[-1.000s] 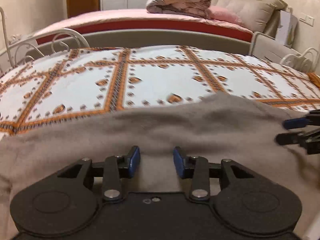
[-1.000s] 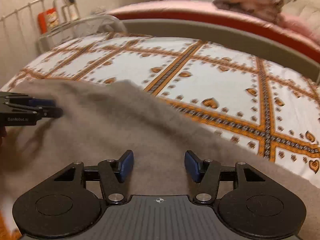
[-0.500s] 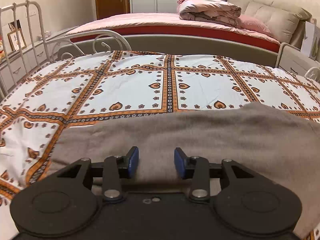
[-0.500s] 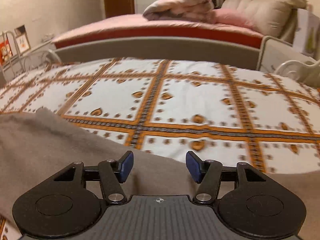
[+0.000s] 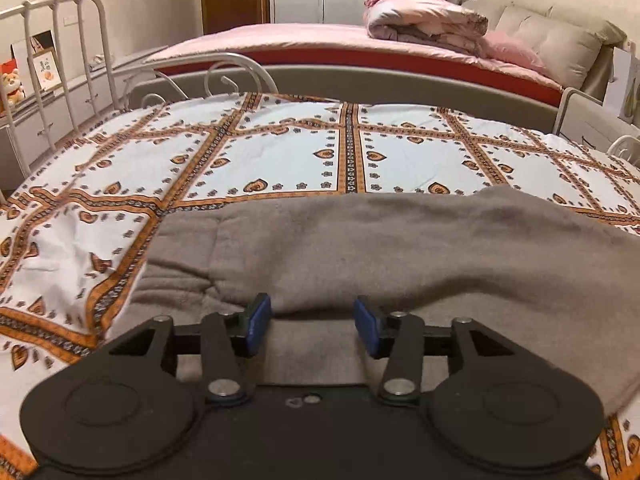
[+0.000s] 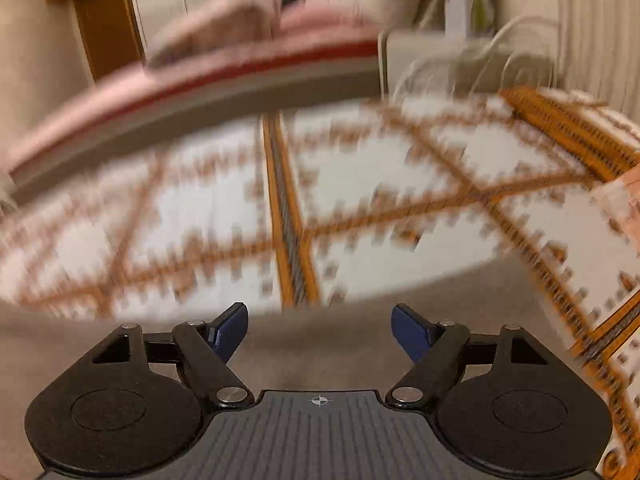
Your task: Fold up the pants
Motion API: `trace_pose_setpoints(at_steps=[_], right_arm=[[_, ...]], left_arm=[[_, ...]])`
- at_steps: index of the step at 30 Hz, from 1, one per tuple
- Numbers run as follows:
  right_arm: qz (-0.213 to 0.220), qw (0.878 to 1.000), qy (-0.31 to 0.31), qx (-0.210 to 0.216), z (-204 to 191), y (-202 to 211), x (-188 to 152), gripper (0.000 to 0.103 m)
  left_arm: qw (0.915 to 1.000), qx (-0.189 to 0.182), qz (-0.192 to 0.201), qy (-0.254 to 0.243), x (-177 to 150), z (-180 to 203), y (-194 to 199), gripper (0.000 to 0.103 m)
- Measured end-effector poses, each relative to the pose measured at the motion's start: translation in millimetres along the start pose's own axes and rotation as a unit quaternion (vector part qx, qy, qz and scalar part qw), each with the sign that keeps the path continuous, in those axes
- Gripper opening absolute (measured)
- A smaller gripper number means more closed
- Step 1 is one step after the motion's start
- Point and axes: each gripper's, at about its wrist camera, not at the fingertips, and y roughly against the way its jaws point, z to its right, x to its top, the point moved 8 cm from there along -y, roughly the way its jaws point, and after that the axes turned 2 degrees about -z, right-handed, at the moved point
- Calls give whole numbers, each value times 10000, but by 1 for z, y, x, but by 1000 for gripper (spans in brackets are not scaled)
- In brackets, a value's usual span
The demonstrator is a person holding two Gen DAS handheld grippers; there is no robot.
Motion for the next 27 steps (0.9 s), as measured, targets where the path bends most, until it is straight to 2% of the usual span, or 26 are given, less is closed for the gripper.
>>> trace_pose_setpoints(at_steps=[3, 5, 7, 9, 11, 14, 17, 21, 24, 25, 27], right_arm=[[421, 9989, -196, 41, 28, 33, 7, 78], [300, 9966, -722, 268, 50, 44, -1, 55], [96, 9899, -1357, 391, 77, 51, -13, 49], [-28, 9810, -1915, 300, 108, 59, -19, 49], [-45, 9646, -2617, 322, 142, 70, -29, 49], [-235, 9432, -3286, 439, 171, 79, -49, 49], [-288, 9272, -3689, 578, 187, 84, -57, 49], [-358, 9084, -4095, 760, 195, 79, -63, 49], [-700, 8904, -4405, 908, 194, 65, -74, 49], [-754, 8861, -4473, 953, 193, 62, -76, 49], [-543, 8841, -4560, 869, 198, 65, -71, 49]], left_arm=[[10000, -13, -23, 80, -4, -2, 11, 52], [9998, -81, -96, 142, -8, -3, 16, 54], [9998, -73, -146, 136, -13, -4, 21, 55], [9997, 62, -228, 115, -19, -8, 22, 55], [9995, 3, -242, 204, -23, -14, 24, 55], [9994, -107, -235, 223, -28, -17, 24, 55], [9995, -46, -287, 81, -31, -13, 20, 56], [9995, 28, -319, -25, -32, -6, 16, 66], [9993, 74, -331, -134, -33, -3, 14, 68], [9993, 72, -328, -155, -33, -3, 14, 68], [9993, 51, -316, -176, -34, -3, 15, 68]])
